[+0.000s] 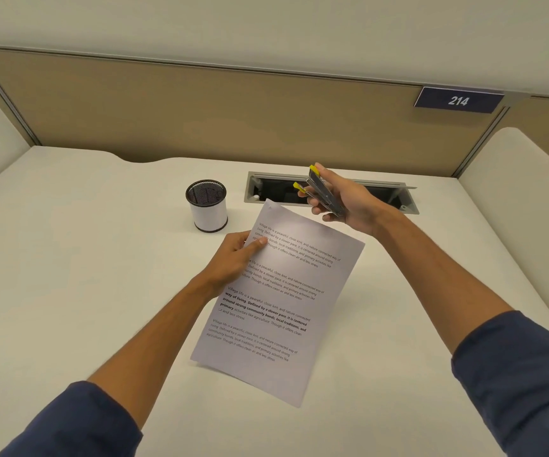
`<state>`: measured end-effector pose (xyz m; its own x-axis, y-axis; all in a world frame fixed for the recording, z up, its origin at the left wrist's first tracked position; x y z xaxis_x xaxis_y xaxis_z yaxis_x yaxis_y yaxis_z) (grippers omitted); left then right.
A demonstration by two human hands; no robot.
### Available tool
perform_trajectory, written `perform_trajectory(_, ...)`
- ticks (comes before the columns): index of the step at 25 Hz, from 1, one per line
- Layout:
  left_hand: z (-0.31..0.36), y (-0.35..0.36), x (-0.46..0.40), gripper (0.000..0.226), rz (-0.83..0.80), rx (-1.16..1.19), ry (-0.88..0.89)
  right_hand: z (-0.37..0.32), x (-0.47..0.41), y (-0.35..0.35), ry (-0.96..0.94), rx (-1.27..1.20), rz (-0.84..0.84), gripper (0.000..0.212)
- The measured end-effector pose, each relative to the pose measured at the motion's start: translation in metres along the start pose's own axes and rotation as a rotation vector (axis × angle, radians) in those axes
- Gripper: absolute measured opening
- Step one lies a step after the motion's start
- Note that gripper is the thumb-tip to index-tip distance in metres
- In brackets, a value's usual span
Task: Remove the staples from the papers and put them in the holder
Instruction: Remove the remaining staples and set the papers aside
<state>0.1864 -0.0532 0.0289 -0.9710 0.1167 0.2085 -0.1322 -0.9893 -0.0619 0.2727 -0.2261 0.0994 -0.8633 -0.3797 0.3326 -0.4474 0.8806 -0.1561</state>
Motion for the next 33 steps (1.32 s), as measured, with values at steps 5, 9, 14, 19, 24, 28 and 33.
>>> perform_trajectory(5,0.0,0.002,0.002,0.027,-0.006,-0.003,-0.006,-0.009,-0.001,0.008,-0.068,0.059,-0.078,0.044)
perform_trajectory(9,-0.001,0.001,0.001,0.028,-0.026,0.005,-0.013,-0.015,0.001,0.015,-0.169,0.328,-0.058,0.035)
perform_trajectory(14,-0.003,0.003,0.0,0.026,-0.05,0.001,-0.021,-0.015,0.001,0.025,-0.211,0.418,-0.094,0.03)
perform_trajectory(19,-0.005,0.003,0.0,0.025,-0.054,-0.014,-0.025,-0.021,-0.003,0.024,-0.286,0.571,-0.078,0.036)
perform_trajectory(24,-0.002,0.007,0.0,0.023,-0.07,-0.025,-0.013,-0.022,-0.002,0.03,-0.318,0.686,-0.098,0.048)
perform_trajectory(28,0.001,0.011,-0.001,0.027,-0.097,-0.02,0.005,-0.019,-0.005,0.037,-0.329,0.683,-0.13,0.049)
perform_trajectory(33,0.004,0.012,0.0,0.026,-0.082,-0.025,0.024,-0.019,-0.004,0.04,-0.334,0.633,-0.168,0.036)
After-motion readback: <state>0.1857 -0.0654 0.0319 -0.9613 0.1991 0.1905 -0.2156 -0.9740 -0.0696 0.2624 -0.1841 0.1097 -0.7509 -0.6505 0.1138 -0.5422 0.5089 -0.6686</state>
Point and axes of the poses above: each hand's wrist, its own x-axis away from the middle knuckle, its own y-axis out of the palm, z = x × y, the point moved 9 cm from there along -x, towards the middle knuckle, and after that the axes turned 1 degree about x, right-handed, at the moved point
